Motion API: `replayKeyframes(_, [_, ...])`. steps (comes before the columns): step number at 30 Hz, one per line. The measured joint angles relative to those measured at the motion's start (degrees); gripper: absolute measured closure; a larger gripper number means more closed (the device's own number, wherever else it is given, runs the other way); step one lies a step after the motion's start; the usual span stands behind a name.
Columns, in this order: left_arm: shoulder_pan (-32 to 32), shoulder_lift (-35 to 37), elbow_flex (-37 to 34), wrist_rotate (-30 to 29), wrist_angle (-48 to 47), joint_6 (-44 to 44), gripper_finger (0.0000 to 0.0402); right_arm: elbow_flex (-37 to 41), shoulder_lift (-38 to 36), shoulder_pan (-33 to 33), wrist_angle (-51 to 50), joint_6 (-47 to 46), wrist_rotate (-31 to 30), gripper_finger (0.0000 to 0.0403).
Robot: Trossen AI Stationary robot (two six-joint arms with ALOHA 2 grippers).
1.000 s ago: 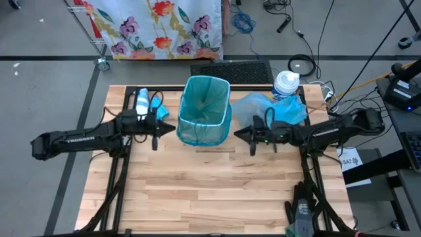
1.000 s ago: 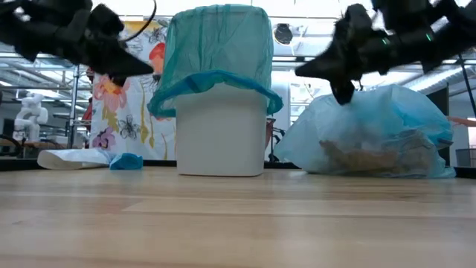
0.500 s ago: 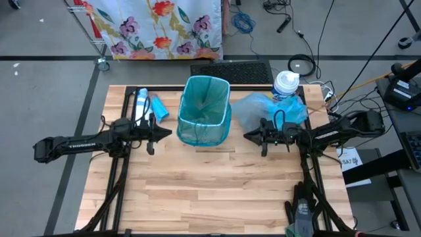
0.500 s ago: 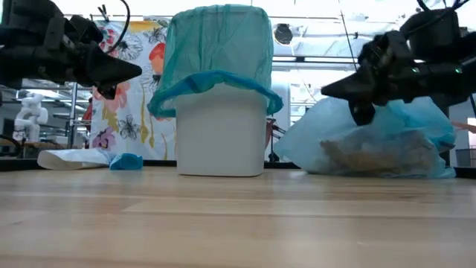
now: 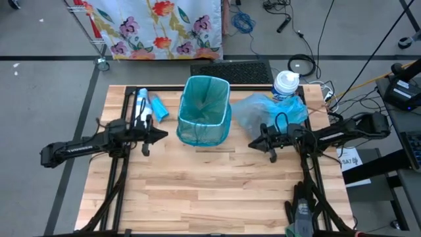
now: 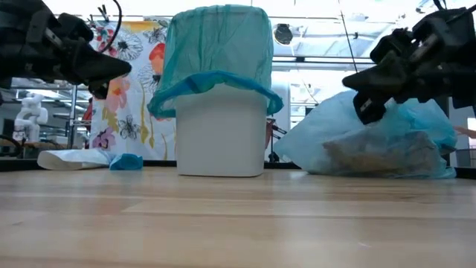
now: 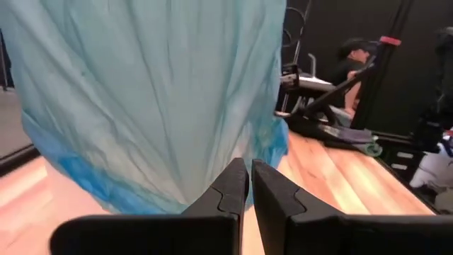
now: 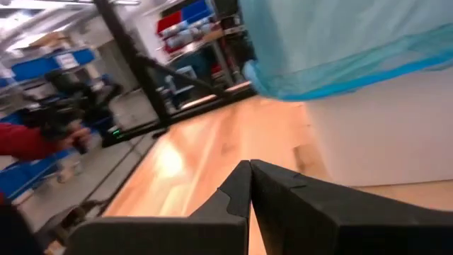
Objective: Place trash/remove bag and relplace
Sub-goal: Return to Home Position
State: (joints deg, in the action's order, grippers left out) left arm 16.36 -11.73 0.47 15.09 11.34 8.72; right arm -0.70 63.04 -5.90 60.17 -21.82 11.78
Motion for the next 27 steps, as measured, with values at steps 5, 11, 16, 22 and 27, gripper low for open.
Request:
replayKeyframes(5, [-0.01,9.35,1.03,1.76,-11.37,0.60,0.0375,-0.01,-7.71,-2.87,-8.93,-0.17,5.55,0.0401])
replayKeyframes(11, [-0.02,11.74,6.44,-0.10,-25.21,-1.54,0.0375,-0.03,-20.14,-8.50,-24.60,2.78,5.77,0.0401])
replayKeyframes(16, [0.00,11.72,6.60,-2.07,-25.29,-0.45,0.0375,-0.08,-28.80,-11.99,-33.86,7.43,2.90,0.0401])
replayKeyframes(22, [0.00,11.74,6.59,-2.12,-26.58,1.20,0.0375,-0.08,-36.41,-13.68,-44.91,7.45,3.18,0.0401])
replayKeyframes(27, [-0.02,11.74,6.60,-6.69,-28.34,2.46,0.0375,-0.08,-42.76,-13.68,-51.99,6.07,3.17,0.0401])
